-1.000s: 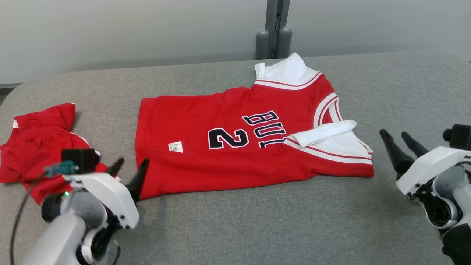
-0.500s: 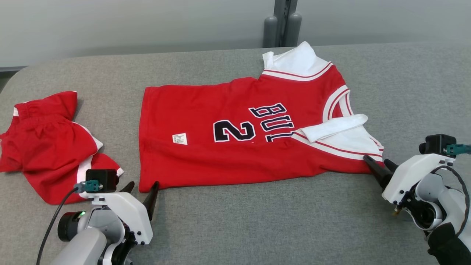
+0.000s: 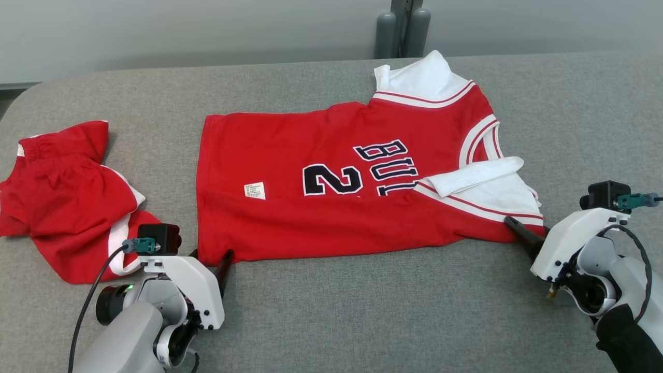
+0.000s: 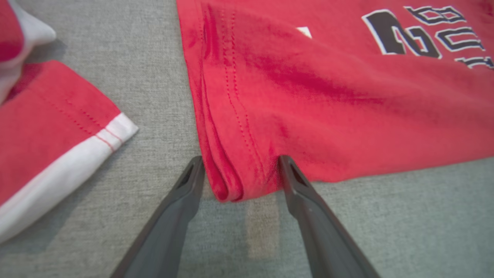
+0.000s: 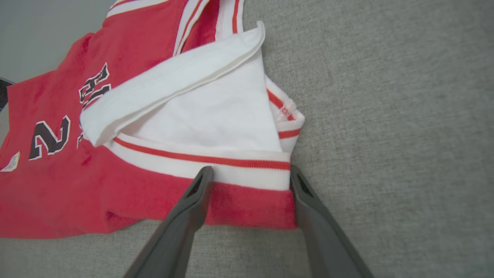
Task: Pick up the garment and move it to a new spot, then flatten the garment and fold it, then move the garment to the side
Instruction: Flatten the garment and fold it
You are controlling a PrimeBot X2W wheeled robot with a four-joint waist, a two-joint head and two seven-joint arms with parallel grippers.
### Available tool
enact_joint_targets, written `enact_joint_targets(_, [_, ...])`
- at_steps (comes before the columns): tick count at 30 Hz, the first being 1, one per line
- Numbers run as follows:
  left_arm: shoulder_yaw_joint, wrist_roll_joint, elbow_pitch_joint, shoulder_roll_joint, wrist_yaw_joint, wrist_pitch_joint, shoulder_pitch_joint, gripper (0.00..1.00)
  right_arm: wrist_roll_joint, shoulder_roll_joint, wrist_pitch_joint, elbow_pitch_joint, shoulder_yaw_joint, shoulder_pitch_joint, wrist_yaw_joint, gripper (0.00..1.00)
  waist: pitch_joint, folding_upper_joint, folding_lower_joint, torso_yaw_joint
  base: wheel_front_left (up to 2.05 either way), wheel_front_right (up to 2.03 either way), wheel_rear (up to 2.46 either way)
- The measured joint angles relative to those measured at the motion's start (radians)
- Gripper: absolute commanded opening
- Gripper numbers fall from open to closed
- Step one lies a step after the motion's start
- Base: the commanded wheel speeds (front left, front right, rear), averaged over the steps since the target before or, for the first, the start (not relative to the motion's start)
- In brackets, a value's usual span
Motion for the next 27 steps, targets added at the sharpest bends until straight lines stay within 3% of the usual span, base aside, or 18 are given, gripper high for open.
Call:
enact_joint_targets(1, [-0.001, -0.001, 0.008, -0.002, -0.004, 0.0, -0.004, 0.1, 0.004, 0.0, 0.002, -0.001, 0.004, 0.0, 0.0, 0.35, -0.001, 0.0, 0.0, 0.0, 0.0, 0.0, 0.0])
enact_joint_targets(2, [-0.003, -0.001, 0.016, -0.004, -0.008, -0.001, -0.006, 0.0, 0.005, 0.0, 0.002, -0.002, 0.008, 0.0, 0.0, 0.04, -0.003, 0.0, 0.0, -0.001, 0.0, 0.0, 0.0])
enact_joint_targets(3, [-0.004, -0.001, 0.022, -0.005, -0.011, -0.001, -0.008, 0.0, 0.009, 0.0, 0.002, -0.004, 0.013, 0.001, 0.0, 0.0, -0.006, 0.0, 0.0, -0.001, 0.0, 0.0, 0.0])
enact_joint_targets(10, [-0.01, -0.007, 0.035, -0.005, -0.026, -0.008, -0.002, 0.0, 0.039, -0.002, -0.02, -0.02, 0.03, 0.009, 0.0, 0.0, -0.04, 0.0, 0.0, -0.003, 0.0, 0.0, 0.0])
enact_joint_targets(18, [-0.021, -0.018, -0.066, 0.053, -0.023, 0.04, 0.066, 0.0, 0.094, -0.042, 0.017, -0.072, 0.045, 0.068, 0.0, 0.0, -0.101, 0.0, 0.0, 0.0, 0.0, 0.0, 0.0])
enact_joint_targets(24, [-0.029, -0.035, -0.22, 0.122, 0.013, 0.103, 0.168, 0.0, 0.129, -0.105, 0.047, -0.165, 0.045, 0.17, 0.0, 0.0, -0.135, 0.0, 0.0, 0.003, 0.0, 0.0, 0.0])
enact_joint_targets(27, [-0.036, -0.043, -0.34, 0.18, 0.055, 0.142, 0.259, 0.0, 0.158, -0.136, 0.071, -0.245, 0.03, 0.266, 0.0, 0.0, -0.16, 0.0, 0.0, 0.004, 0.0, 0.0, 0.0])
